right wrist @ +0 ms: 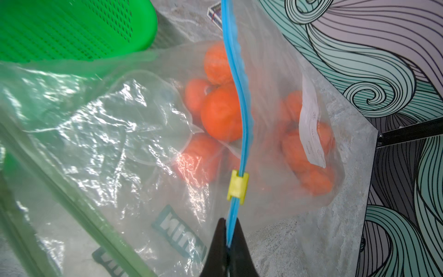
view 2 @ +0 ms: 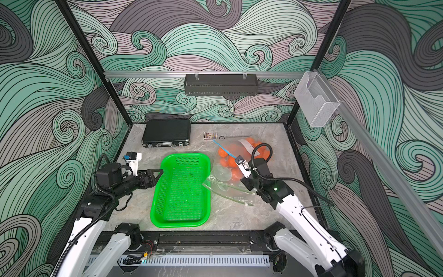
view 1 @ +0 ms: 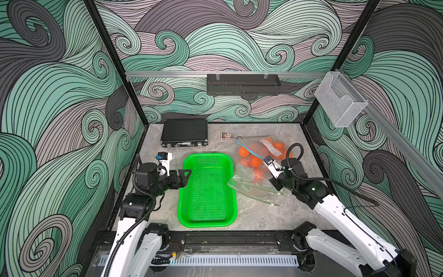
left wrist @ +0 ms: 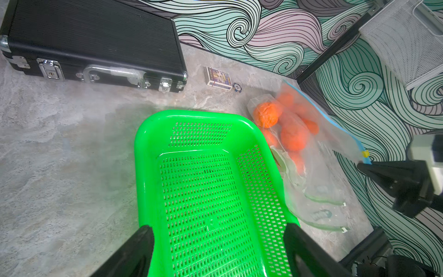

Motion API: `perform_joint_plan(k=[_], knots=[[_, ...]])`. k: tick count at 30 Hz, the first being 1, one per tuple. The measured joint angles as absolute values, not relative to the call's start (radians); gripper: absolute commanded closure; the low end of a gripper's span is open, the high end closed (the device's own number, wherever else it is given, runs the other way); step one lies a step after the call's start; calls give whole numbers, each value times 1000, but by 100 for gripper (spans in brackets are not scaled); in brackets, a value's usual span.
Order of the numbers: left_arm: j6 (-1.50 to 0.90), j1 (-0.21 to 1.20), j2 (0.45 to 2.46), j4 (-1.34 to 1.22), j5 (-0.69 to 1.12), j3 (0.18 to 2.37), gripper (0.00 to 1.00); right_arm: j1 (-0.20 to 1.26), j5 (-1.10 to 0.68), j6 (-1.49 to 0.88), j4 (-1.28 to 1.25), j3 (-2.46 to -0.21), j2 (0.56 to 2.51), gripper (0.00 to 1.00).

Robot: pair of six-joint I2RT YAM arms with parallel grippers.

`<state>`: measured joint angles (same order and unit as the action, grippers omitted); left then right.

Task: Open the zip-top bag and take out the orange
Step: Unzip the zipper on the zipper food storage bag.

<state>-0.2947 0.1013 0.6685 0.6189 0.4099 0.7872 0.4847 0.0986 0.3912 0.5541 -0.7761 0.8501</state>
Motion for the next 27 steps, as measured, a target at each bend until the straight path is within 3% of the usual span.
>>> perform_joint_plan(k=[6, 15, 21, 27], knots=[[-218, 152, 901, 548, 590, 1025, 22, 421, -29, 423, 641, -857, 812, 100], [278, 374, 1171, 339, 844, 1193, 23, 390, -149, 407, 697, -890, 811, 100], [628, 529, 1427, 399, 915, 1414, 23, 371, -186, 390, 702, -856, 719, 100], [847, 642, 1555, 427, 949, 1488, 24, 371, -217, 381, 702, -783, 640, 100]])
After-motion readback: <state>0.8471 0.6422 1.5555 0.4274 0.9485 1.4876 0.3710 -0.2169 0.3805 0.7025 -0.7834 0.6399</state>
